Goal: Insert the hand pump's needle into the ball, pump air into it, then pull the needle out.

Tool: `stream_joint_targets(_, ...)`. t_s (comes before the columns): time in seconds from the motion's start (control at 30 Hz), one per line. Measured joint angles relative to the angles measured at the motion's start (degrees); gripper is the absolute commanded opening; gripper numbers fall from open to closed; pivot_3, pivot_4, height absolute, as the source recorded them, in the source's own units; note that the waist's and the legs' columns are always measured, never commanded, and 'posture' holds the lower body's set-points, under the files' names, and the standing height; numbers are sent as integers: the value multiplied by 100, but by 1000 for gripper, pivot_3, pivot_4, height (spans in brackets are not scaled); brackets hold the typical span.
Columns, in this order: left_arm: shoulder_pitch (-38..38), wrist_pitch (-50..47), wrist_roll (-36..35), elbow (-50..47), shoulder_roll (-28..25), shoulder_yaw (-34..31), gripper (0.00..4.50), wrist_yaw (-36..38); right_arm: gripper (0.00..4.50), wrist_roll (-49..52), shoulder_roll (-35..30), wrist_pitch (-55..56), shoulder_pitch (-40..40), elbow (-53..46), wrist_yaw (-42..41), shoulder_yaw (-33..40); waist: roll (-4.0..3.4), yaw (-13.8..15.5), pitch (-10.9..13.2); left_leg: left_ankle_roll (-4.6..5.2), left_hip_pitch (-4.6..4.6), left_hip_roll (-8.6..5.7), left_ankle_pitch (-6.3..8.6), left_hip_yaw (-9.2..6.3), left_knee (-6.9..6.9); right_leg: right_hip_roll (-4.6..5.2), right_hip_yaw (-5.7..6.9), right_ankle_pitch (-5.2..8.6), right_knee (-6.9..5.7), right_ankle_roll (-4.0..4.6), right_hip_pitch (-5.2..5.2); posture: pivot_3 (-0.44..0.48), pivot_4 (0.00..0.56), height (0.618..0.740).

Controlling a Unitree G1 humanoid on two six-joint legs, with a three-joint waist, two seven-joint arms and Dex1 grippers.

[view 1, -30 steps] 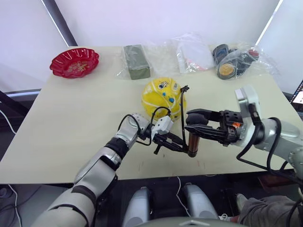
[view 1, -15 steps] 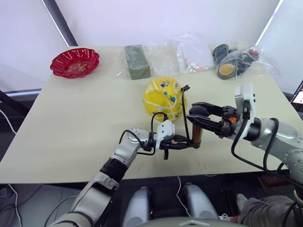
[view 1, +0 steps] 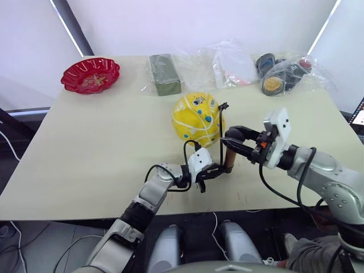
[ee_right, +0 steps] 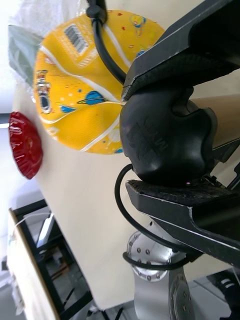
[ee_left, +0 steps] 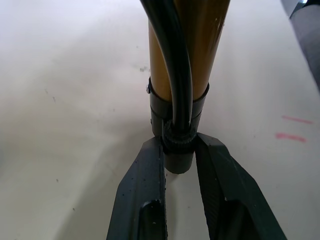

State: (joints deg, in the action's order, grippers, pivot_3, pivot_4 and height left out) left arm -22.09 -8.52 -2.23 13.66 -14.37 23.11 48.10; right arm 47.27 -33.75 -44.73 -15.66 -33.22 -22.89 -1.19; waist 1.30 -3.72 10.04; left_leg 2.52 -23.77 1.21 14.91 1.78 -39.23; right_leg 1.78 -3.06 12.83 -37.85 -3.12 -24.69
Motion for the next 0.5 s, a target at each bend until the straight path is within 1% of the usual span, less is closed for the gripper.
stream_joint_targets(0.23,-70,372,103,388,163,-5,385,-38,2021,-381,104,12,12,-62,89,-166,5,36,-11,0,3,-1,0,0,0,0,0,-1,-1,-1,2,0,150,740)
stream_joint_targets(0.5,-139,372,215,477,252,9,385,-30,2021,-585,117,-2,145,-276,134,-227,26,106,-33,0,5,-1,0,1,-3,2,-1,-3,0,-4,6,0,150,740)
